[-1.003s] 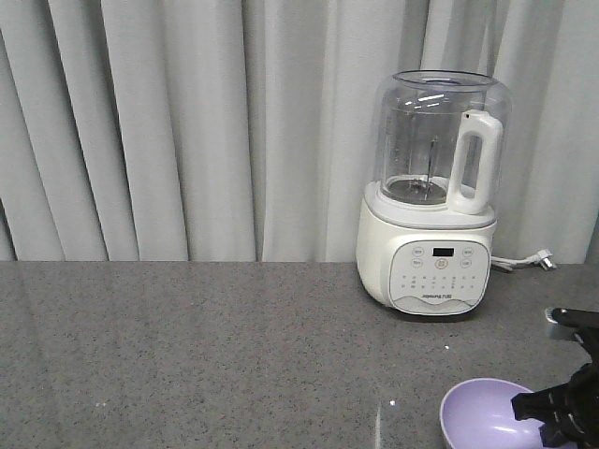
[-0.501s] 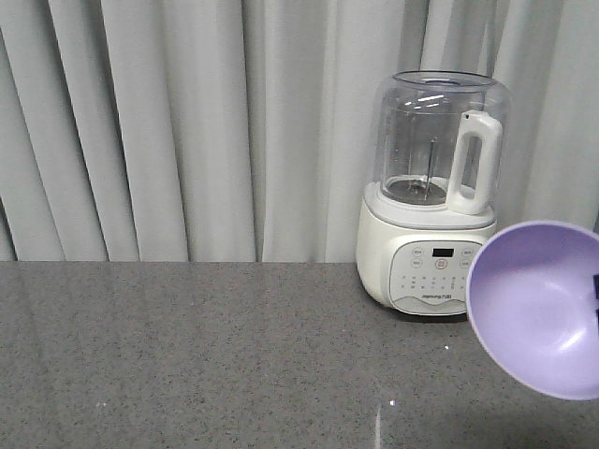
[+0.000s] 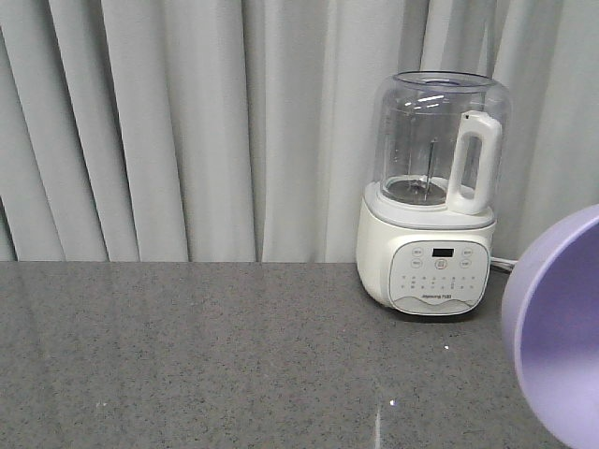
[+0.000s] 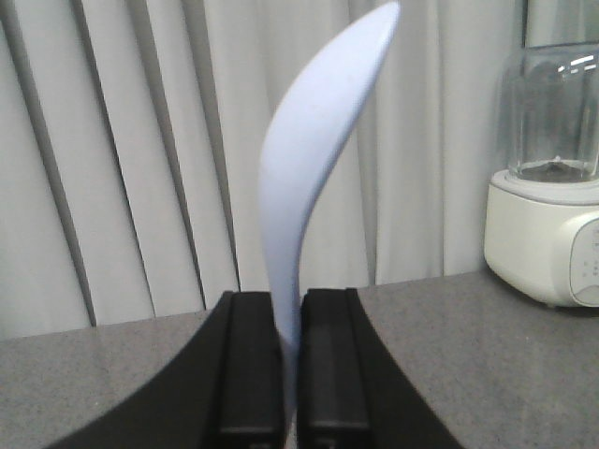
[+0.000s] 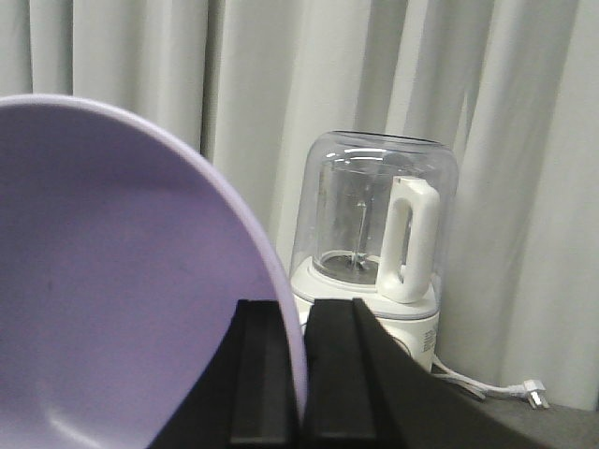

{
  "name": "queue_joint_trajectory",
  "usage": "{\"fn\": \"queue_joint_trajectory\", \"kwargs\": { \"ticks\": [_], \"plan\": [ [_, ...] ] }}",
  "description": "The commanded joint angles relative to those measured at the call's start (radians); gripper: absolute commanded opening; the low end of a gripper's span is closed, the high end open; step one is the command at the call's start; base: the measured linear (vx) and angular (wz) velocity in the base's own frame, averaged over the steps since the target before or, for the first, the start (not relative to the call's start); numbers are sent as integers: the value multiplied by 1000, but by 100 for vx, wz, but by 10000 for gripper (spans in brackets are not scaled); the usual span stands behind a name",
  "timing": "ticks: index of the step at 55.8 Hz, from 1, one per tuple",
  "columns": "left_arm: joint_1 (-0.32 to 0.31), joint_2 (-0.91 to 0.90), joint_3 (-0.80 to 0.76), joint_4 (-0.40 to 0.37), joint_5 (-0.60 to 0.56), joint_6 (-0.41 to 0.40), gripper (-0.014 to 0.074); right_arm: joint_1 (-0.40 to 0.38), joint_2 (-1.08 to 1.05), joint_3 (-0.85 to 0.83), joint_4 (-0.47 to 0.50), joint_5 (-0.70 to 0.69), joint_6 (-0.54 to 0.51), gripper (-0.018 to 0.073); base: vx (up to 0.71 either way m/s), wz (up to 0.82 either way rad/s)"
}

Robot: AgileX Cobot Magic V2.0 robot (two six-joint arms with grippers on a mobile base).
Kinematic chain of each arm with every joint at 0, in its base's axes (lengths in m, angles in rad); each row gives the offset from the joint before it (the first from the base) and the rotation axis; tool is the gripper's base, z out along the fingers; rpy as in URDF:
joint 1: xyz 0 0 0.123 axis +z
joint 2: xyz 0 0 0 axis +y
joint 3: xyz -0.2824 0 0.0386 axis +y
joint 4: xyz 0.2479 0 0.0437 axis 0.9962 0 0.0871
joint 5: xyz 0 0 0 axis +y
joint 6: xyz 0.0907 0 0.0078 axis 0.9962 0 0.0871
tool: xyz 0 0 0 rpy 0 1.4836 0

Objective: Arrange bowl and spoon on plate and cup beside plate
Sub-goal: 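Drive the base, holding spoon and bowl, to the pale blue plate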

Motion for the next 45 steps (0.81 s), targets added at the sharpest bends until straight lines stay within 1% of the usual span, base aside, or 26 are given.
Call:
{"fn": "queue_joint_trajectory", "kwargs": {
  "ticks": [1, 45],
  "plan": [
    [-3, 2, -13, -19, -96, -1, -6, -1, 2, -6, 61, -81, -23, -9, 0, 0],
    [-3, 0, -13, -18, -94, -1, -6, -3, 2, 5, 65, -72, -22, -9, 0, 0]
  ]
}}
